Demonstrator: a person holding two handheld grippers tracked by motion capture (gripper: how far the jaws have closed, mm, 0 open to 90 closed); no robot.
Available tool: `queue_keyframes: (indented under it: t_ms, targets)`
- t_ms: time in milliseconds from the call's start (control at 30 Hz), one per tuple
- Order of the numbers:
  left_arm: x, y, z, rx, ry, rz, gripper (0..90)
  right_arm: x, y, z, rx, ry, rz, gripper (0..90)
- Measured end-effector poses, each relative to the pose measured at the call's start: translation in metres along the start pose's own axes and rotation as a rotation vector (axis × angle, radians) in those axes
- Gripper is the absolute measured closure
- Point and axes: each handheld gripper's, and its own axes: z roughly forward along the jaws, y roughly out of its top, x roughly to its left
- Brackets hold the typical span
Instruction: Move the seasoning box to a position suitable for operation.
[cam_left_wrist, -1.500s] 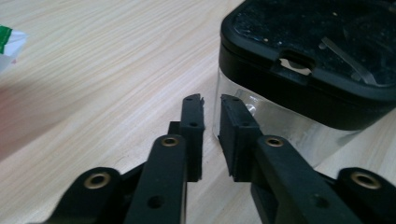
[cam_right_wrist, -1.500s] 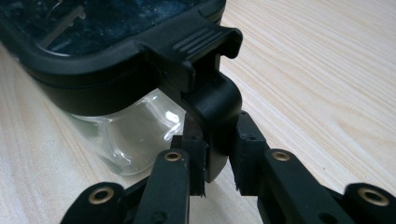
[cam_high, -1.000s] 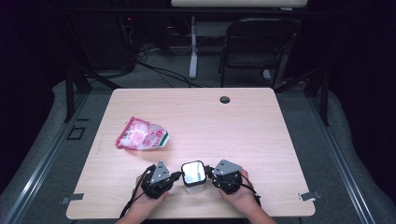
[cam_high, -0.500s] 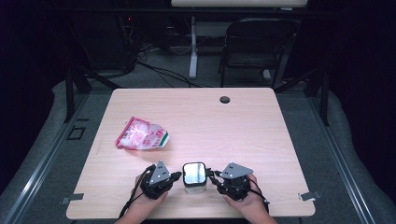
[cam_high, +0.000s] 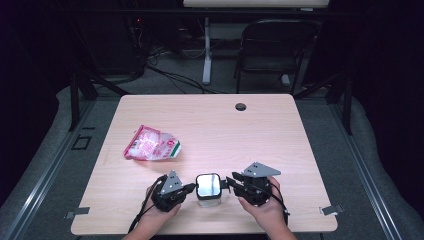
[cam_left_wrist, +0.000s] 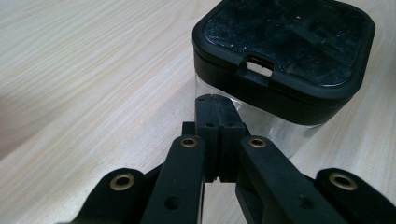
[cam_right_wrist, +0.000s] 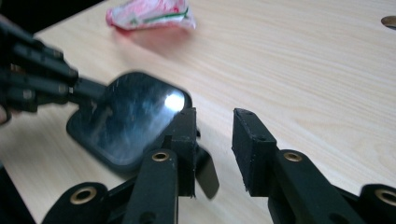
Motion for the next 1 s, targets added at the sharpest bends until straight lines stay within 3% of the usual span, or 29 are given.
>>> queue_keyframes:
  t_ms: [233,433,800,1000]
  targets:
    - [0.000,-0.002,0.000,0.001,-0.012,-0.005,90.0,-0.003,-0.006,0.013,0.007,0.003,0.052,72.3]
    - [0.001,-0.002,-0.001,0.003,-0.013,-0.013,90.0,-0.007,-0.008,0.013,-0.016,0.015,0.089,73.7]
    - [0.000,-0.001,-0.004,-0.007,-0.013,0.000,90.0,0.001,-0.007,0.011,-0.024,0.029,0.082,79.1]
    - [-0.001,-0.001,-0.004,-0.006,-0.013,0.002,90.0,0.004,-0.006,0.009,-0.045,0.043,0.086,77.1]
